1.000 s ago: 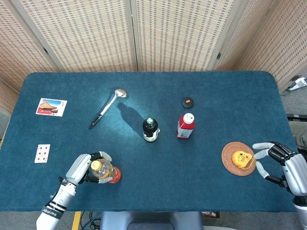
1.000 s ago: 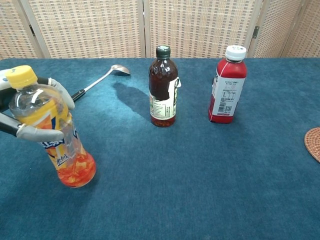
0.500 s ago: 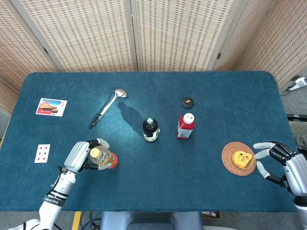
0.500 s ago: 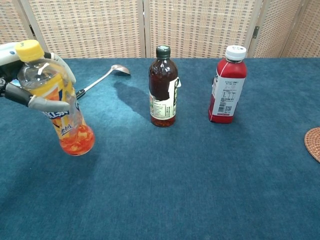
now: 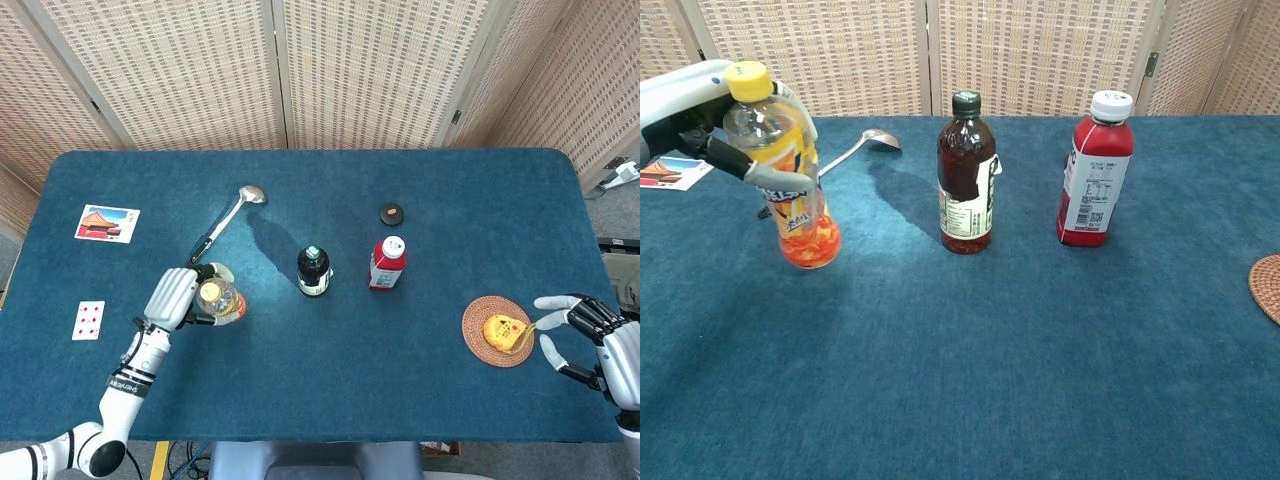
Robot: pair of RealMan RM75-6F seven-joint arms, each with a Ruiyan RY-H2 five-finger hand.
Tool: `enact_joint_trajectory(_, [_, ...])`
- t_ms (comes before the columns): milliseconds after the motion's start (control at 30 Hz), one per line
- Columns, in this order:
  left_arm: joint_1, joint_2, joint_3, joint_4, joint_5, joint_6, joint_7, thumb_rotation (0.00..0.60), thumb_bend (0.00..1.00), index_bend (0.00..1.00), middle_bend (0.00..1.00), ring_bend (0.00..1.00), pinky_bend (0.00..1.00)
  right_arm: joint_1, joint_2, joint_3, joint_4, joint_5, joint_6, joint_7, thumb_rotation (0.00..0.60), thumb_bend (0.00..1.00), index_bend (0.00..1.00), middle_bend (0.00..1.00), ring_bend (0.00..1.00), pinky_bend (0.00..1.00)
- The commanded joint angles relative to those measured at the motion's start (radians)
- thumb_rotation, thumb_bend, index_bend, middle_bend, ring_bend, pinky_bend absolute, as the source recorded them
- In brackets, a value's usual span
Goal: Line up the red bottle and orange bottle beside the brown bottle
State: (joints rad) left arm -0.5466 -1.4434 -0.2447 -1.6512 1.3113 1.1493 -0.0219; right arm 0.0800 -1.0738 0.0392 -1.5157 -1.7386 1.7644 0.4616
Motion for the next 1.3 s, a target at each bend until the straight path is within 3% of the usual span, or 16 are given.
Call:
enact_joint_trajectory(33, [-0.028, -0.021, -0.014, 0.036, -0.015, -0.029, -0.011, 0.600, 0.05, 0.78, 0.59, 0.49, 0.50, -0.002, 0.000, 0.002, 0.000, 0.003, 0.002, 0.001, 0.600, 0.40, 0.52, 0.38, 0.30, 0.44])
enact_joint_trajectory(367, [-0.083, -0.063, -0.051, 0.114, -0.069, -0.064, -0.009, 0.600, 0.05, 0.78, 0.59, 0.49, 0.50, -0.008, 0.004, 0.008, 0.005, 0.016, 0.007, 0.017, 0.600, 0.40, 0.52, 0.38, 0.30, 0.44])
enact_joint_trajectory(667, [-0.120, -0.097, -0.051, 0.200, -0.100, -0.086, 0.037, 0.600, 0.05, 0.78, 0.59, 0.49, 0.50, -0.006, 0.002, 0.010, 0.009, 0.017, -0.001, 0.016, 0.600, 0.40, 0.51, 0.38, 0.30, 0.44])
enact_joint_trajectory(1000, [-0.136, -0.110, -0.054, 0.219, -0.140, -0.099, 0.060, 0.600, 0.05, 0.75, 0.59, 0.48, 0.50, -0.001, -0.005, 0.004, 0.007, 0.009, -0.017, -0.006, 0.600, 0.40, 0.52, 0.38, 0.30, 0.44])
enact_joint_trajectory(1133, [-0.140, -0.106, -0.055, 0.211, -0.176, -0.112, 0.088, 0.600, 0.05, 0.59, 0.50, 0.47, 0.51, 0.000, -0.006, 0.003, 0.006, 0.008, -0.022, -0.011, 0.600, 0.40, 0.51, 0.38, 0.30, 0.44])
enact_joint_trajectory(1200, [-0.143, -0.105, -0.058, 0.206, -0.199, -0.116, 0.107, 0.600, 0.05, 0.40, 0.41, 0.47, 0.51, 0.001, -0.006, 0.002, 0.006, 0.007, -0.025, -0.012, 0.600, 0.40, 0.51, 0.38, 0.30, 0.44])
enact_joint_trajectory(1300, [-0.144, -0.105, -0.064, 0.197, -0.224, -0.118, 0.114, 0.600, 0.05, 0.20, 0.32, 0.46, 0.51, 0.002, -0.007, 0.000, 0.006, 0.006, -0.029, -0.015, 0.600, 0.40, 0.52, 0.38, 0.30, 0.44])
